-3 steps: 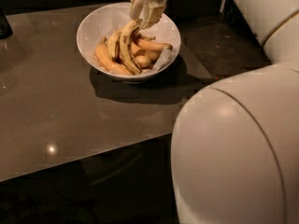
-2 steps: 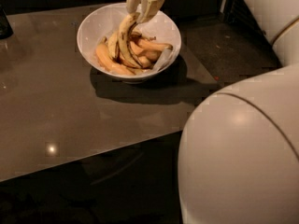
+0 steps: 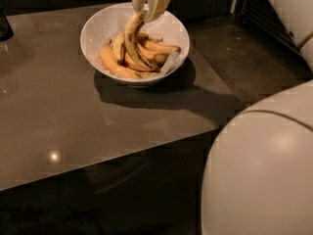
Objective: Pick banana from white bowl
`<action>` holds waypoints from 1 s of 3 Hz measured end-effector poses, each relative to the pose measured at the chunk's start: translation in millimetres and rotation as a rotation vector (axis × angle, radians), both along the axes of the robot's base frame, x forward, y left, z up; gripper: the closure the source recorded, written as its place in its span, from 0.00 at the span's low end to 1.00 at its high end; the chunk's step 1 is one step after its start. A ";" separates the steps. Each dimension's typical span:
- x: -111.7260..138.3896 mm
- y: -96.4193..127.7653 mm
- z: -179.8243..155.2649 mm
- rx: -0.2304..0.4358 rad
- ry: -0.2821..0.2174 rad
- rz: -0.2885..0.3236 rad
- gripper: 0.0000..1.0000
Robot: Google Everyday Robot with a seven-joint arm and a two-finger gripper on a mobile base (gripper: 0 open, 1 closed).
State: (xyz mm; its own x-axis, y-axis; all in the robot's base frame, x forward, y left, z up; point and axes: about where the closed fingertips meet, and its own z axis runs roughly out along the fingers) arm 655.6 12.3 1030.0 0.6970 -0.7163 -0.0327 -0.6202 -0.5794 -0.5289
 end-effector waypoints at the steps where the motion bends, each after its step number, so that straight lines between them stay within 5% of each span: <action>1: -0.4 0.7 0.0 0.000 -0.001 0.002 1.00; 3: -23.7 26.5 26.4 0.044 -0.024 0.090 1.00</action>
Offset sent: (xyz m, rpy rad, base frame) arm -0.0216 0.0222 0.0313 0.0352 -0.0204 0.0726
